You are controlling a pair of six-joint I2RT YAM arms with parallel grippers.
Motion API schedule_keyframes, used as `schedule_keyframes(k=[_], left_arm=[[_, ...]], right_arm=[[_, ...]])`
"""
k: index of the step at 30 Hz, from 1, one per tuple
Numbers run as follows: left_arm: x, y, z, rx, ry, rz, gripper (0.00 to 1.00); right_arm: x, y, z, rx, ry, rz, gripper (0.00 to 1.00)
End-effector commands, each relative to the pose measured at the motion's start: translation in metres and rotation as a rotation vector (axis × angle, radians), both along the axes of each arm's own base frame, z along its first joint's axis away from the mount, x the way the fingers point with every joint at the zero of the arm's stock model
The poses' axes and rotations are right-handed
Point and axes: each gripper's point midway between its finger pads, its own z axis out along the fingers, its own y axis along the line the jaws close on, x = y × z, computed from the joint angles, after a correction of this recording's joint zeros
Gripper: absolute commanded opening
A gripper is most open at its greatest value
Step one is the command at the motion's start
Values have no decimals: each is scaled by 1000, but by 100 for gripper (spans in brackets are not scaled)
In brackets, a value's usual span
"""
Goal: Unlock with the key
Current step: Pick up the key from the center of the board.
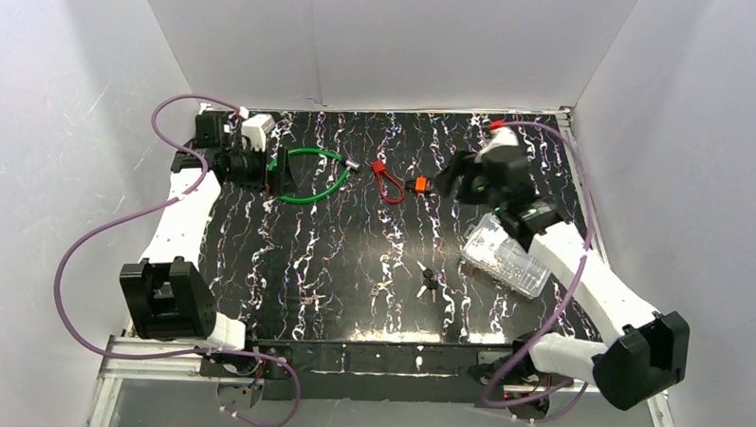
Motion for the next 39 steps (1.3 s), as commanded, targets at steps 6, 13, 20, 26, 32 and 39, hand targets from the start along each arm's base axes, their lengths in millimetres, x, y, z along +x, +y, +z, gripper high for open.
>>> schedule_keyframes(k=[6,13,20,26,32,39], left_arm=[[-102,-19,-16,-64,331,-344,99],[-162,-27,-53,174,272,-626,99],[-198,-18,-105,402,144,-821,99],[-191,-16,-127,563,21,-914,88],[-177,-17,-147,681,28,-970,69],[-183,-33,-162,692,12,-1070,71]], right_arm=[[-105,120,-21,-329,-38,367,79],[-137,122,-41,-328,-18,388,77],[-154,90,-36,-302,-16,344,75],[-164,68,-30,-264,-15,297,69],[-165,54,-25,-253,-34,244,63],[-165,45,-17,-246,-48,212,63]])
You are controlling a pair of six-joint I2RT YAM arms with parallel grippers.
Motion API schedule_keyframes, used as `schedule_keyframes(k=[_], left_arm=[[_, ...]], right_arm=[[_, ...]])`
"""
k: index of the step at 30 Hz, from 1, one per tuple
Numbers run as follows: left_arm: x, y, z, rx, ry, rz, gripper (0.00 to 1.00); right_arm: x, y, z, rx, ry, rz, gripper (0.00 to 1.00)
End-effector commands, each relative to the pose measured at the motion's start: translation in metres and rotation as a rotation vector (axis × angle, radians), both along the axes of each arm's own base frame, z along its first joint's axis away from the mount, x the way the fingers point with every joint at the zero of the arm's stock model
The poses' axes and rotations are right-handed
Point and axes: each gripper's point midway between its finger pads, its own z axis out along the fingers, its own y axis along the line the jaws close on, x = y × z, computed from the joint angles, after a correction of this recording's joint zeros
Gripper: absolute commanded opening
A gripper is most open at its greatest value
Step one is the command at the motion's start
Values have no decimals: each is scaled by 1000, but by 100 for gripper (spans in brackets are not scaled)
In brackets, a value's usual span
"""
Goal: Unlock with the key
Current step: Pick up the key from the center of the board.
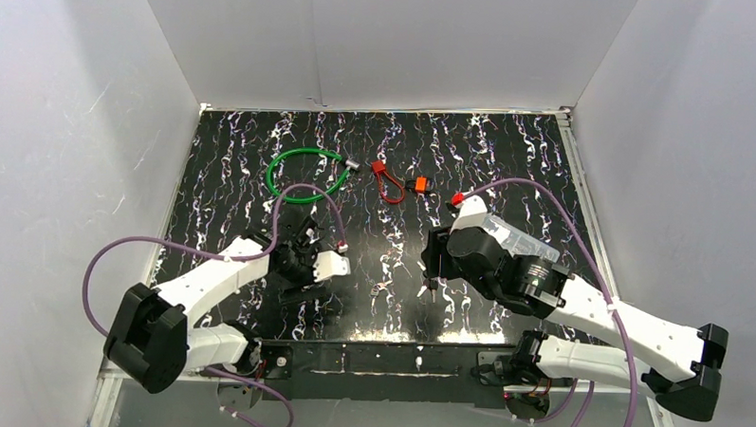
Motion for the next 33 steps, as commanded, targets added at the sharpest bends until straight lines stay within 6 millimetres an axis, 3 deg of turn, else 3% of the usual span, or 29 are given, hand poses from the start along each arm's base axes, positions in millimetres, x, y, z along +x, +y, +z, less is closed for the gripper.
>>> schedule_keyframes(k=[1,10,19,23,31,33], left_arm=[[4,-5,-10,19,-25,-60,70],[7,-22,-32,62,5,-133,62],[23,-46,-44,88,-1,-81,51],[34,-77,-36,43,14,8,39],[48,-112,-15,-59,5,158,36],[50,-115,-10,-79,-2,178,41]], right_arm=[[3,-10,10,22,-30,-53,63],[-1,-19,14,41,-36,-64,63],[-2,-23,10,50,-24,-81,62],[-3,-26,8,35,-19,-89,61],[-2,-33,9,21,-24,-114,56],[-2,-32,9,22,-21,-115,56]])
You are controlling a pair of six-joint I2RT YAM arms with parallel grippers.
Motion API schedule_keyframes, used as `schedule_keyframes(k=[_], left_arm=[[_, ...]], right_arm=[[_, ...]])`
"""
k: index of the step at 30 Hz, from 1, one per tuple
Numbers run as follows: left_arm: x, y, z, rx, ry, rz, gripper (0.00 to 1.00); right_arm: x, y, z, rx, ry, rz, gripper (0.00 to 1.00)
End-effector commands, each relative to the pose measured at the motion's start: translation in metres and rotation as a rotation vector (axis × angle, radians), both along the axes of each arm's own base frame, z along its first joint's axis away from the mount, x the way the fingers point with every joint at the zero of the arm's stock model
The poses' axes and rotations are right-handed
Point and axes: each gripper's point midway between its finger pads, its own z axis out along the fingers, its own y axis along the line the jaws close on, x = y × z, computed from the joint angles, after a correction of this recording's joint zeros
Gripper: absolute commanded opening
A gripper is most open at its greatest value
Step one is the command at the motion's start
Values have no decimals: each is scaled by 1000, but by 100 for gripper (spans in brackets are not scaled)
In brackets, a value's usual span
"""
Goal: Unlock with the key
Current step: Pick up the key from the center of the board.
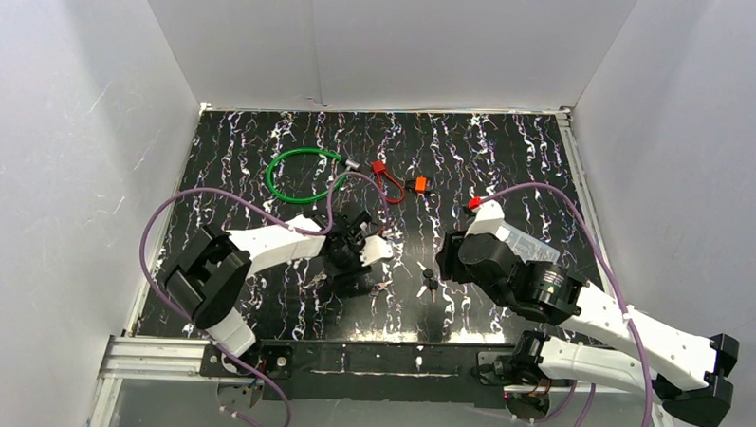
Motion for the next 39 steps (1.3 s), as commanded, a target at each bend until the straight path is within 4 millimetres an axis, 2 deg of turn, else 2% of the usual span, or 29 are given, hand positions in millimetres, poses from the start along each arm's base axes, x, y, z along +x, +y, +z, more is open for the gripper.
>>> schedule_keyframes(k=[1,5,8,10,12,16,20,24,28,30,33,36,39], left_arm=[[6,-23,17,-100,-8,107,44],[5,-19,48,-140,-32,129,58],[12,-4,88,-235,-24,235,81],[19,15,112,-289,-13,311,92],[24,39,127,-299,0,360,97],[27,85,130,-298,43,474,98],[33,119,126,-310,104,644,98],[44,127,129,-358,167,780,98],[49,134,130,-375,141,828,98],[50,139,129,-357,117,835,98],[50,145,131,-350,109,860,98],[49,146,135,-358,129,881,98],[50,144,140,-387,138,891,98]], right_arm=[[3,-5,8,21,-18,-41,56],[2,-5,11,21,-17,-40,56],[2,-2,15,14,-26,-16,57],[2,6,16,1,-30,21,60],[1,21,16,-16,-25,78,62],[-1,67,12,-68,-22,237,67],[-9,136,-1,-81,16,465,71],[-17,203,-21,-76,93,653,73],[-27,253,-33,-63,108,783,71],[-33,269,-40,-76,101,835,70],[-39,281,-60,-118,122,867,69],[-45,285,-82,-151,164,895,66],[-43,285,-98,-175,168,884,63]])
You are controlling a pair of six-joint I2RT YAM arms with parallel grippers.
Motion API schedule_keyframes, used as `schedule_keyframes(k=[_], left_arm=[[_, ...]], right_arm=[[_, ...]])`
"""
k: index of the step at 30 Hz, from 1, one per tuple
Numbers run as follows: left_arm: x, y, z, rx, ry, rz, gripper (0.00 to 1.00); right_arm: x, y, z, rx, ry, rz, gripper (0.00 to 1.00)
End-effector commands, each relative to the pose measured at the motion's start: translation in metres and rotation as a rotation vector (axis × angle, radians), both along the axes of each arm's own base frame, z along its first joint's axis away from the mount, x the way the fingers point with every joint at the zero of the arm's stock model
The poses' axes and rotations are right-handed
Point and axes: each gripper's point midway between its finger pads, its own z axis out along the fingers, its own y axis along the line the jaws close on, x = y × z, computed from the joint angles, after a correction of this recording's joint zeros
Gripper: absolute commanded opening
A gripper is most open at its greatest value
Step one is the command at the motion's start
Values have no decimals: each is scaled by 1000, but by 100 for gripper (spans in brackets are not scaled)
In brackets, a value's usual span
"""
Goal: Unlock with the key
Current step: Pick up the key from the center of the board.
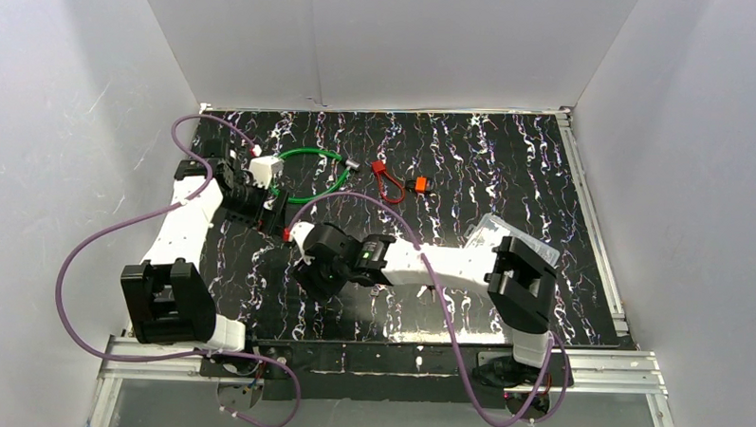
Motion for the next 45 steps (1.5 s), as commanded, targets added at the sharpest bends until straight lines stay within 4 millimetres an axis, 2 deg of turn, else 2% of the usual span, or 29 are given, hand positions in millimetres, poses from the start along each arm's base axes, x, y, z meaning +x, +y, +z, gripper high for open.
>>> schedule_keyframes(k=[1,11,18,23,33,40,45], left_arm=[[-1,-5,23,-57,-19,25,98],[-1,8,23,-88,2,72,98],[-4,15,21,-83,1,89,98],[-7,16,19,-76,-1,81,98],[-11,18,15,-67,-2,58,98],[-12,19,13,-52,-9,51,98],[-16,20,10,-45,-4,41,98]], right_arm=[[6,14,-2,27,-31,25,62],[30,22,-23,-17,-120,-19,56],[42,27,-28,-9,-100,-44,54],[47,25,-33,-16,-90,-54,48],[48,31,-41,-19,-65,-40,46],[45,28,-52,-45,-44,-38,39],[46,32,-52,-40,-42,-39,36]])
